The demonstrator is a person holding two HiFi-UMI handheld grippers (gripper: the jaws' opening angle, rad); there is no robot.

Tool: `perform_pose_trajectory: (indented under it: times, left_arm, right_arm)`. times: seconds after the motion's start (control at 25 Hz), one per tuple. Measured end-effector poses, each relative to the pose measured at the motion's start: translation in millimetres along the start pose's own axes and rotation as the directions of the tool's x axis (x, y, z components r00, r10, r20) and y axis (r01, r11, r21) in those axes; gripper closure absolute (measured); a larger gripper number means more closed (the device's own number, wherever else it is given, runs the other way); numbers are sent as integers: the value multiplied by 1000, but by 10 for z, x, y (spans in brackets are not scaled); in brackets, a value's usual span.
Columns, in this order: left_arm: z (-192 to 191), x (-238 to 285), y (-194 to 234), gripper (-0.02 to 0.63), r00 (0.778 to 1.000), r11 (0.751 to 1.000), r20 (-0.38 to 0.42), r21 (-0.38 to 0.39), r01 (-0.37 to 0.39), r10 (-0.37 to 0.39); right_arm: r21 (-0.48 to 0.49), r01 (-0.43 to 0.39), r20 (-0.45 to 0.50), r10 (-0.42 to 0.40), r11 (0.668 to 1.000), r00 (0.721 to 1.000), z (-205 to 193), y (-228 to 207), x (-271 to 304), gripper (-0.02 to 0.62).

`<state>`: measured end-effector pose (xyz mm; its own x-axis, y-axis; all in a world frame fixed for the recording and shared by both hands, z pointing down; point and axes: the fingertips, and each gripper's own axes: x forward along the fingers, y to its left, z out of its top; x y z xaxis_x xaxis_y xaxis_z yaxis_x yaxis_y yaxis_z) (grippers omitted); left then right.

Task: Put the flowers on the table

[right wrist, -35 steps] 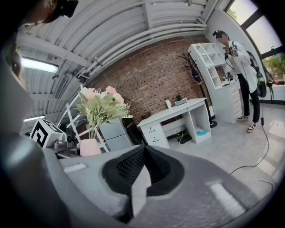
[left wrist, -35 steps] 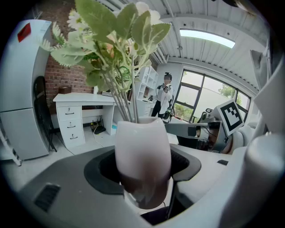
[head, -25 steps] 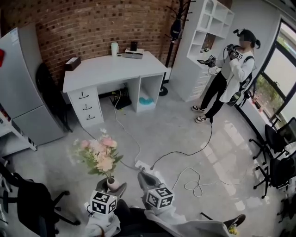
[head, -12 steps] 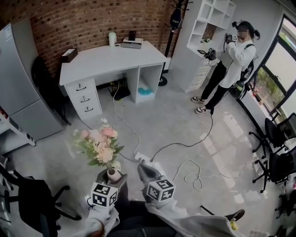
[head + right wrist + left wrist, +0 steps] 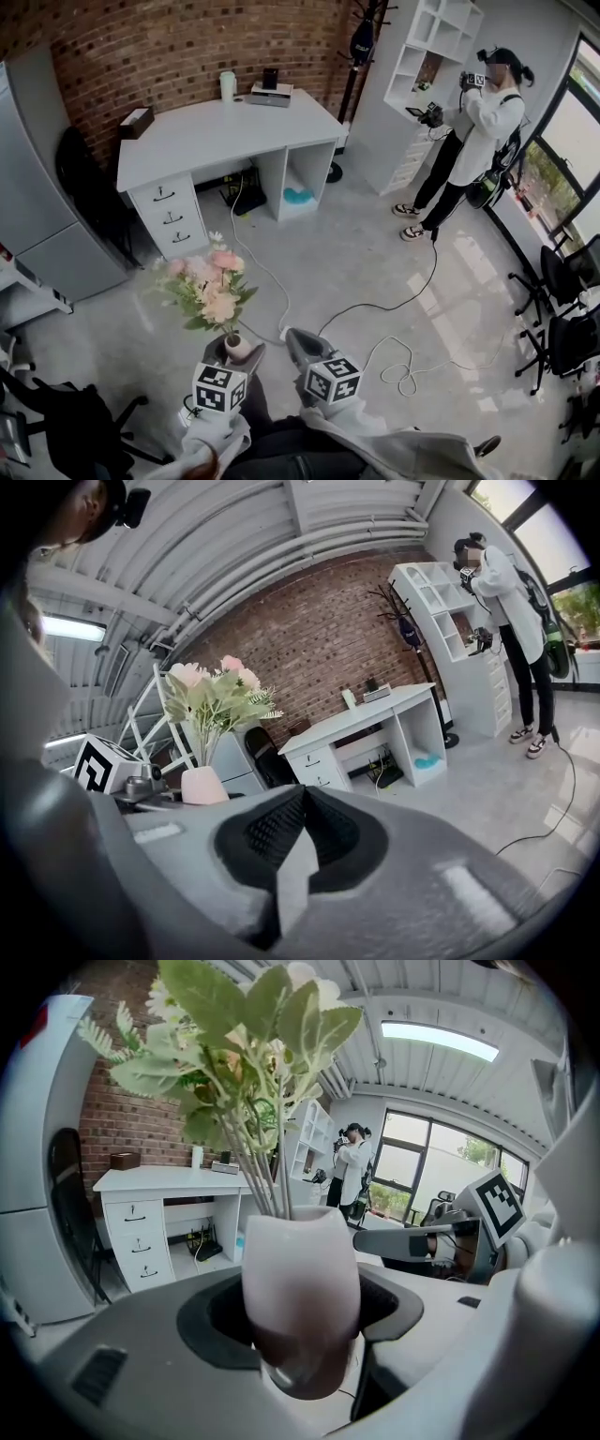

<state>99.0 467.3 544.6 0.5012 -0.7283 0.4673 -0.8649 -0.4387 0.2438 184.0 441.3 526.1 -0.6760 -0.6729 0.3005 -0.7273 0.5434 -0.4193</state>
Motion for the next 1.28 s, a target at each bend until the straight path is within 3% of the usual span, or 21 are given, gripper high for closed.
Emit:
perform_pose_trajectory:
  times: [0.68,1.04,1.28]
  left_arm:
    - [965,549,1494,330,1000,1000,14,-5,-4,4]
    - [1293,774,2310,330,999,1000,34,12,-9,8]
    - [1426,969,2578,330,999,1000,27,1,18,-18]
  right_arm:
    - [-12,-28,-12,28,1000,1000,880,-6,1734,595]
    - [-15,-50,-8,50,999,999,1108,55,2611,595]
    - [-27,-47,-7,46,999,999,1213,34,2929,595]
